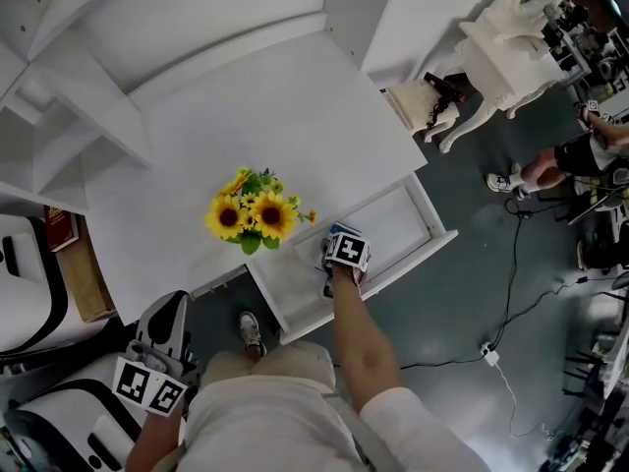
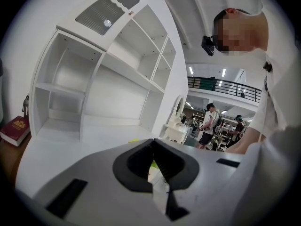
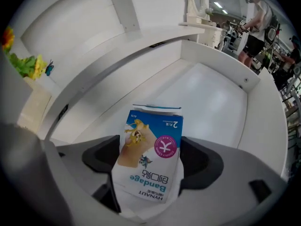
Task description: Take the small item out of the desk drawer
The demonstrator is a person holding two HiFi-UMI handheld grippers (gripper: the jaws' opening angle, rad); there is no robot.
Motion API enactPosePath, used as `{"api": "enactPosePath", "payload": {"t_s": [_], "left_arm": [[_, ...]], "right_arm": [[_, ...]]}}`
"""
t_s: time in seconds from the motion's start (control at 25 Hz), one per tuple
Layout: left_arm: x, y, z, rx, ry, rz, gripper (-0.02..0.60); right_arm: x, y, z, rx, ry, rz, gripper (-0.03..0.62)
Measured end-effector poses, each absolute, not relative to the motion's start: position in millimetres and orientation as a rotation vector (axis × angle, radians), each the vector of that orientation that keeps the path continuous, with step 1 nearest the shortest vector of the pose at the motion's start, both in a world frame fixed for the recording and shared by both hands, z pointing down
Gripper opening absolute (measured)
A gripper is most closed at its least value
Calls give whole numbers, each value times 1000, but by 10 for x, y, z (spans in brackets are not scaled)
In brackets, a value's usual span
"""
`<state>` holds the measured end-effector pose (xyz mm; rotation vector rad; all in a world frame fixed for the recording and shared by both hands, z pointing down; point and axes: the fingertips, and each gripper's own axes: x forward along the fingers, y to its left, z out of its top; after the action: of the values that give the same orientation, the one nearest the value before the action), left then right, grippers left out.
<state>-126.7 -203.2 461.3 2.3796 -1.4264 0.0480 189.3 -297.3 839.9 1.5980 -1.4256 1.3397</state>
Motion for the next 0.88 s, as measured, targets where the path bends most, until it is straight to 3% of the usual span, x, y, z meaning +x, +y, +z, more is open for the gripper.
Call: {"api": "enactPosePath", "payload": {"t_s": [0.88], "left_arm": [[-1164, -1922, 4455, 2472, -1309, -57, 16]], "right_arm": [[1896, -2904, 7597, 1720, -1673, 1182, 411]]}}
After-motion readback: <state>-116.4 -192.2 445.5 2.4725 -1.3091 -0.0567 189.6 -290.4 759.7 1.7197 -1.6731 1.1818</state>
